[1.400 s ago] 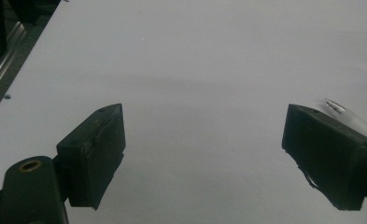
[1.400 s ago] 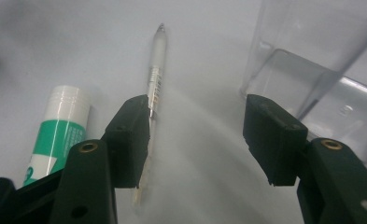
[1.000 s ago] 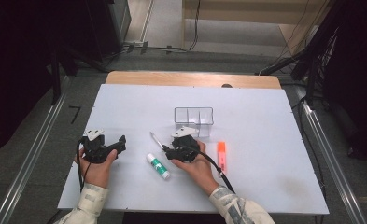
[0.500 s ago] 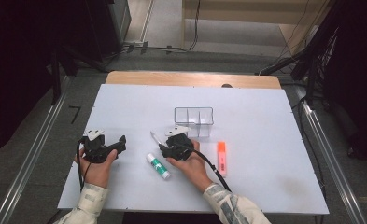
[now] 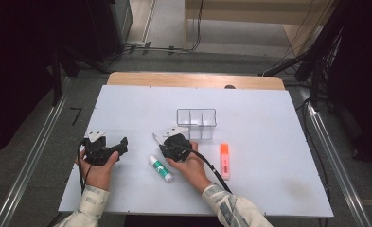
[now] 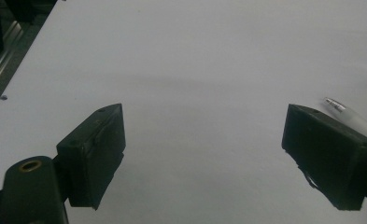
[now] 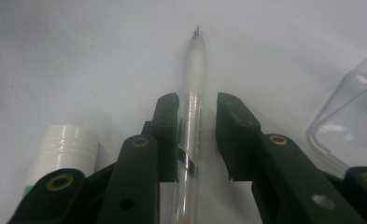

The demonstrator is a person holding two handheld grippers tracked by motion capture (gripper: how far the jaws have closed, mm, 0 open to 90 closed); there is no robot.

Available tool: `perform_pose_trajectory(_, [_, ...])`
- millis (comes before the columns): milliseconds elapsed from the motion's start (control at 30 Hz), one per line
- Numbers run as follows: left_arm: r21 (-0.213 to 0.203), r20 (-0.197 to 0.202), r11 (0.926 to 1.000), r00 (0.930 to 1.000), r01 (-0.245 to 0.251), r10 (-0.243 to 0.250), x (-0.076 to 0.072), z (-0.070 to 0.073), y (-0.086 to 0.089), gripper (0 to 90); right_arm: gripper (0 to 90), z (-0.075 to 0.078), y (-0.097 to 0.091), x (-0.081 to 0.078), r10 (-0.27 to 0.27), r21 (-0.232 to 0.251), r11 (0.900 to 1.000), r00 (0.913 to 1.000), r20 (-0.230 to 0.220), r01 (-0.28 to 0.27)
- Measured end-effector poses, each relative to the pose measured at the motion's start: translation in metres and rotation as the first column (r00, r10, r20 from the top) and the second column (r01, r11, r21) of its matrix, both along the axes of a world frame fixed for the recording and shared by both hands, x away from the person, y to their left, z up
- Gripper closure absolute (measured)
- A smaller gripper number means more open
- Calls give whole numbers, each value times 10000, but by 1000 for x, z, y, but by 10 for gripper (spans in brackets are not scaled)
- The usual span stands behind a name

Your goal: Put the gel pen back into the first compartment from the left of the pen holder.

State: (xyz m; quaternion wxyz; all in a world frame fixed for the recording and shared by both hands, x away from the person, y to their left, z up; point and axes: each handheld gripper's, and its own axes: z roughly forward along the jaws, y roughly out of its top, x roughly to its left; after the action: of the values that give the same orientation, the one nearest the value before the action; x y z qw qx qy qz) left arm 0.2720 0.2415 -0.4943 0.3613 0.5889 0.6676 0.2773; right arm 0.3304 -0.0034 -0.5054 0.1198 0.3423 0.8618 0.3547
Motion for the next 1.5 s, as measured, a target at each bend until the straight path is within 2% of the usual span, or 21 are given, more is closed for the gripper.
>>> perform_pose_trajectory(500, [11,-15,10000,10000,35,-35,0,0,-1,139,761,0,5,-2,-146,-127,9998,9999,37,146])
perform_pose_trajectory(867, [-27,0,10000,10000,30,-30,0,0,0,139,776,1,3,0,-103,87,9999,9999,-117,104])
perform_pose_trajectory(1167, [-38,11,10000,10000,22,-22,0,0,1,139,777,5,1,-3,-48,281,9996,10000,-34,48])
perform_pose_trajectory(1300, [-53,16,10000,10000,-10,10,0,0,0,139,778,7,-2,-5,79,371,9993,9997,212,-86])
perform_pose_trajectory(1500, [-60,21,10000,10000,-14,14,0,0,0,140,779,15,-9,-4,47,665,9978,9998,195,-60])
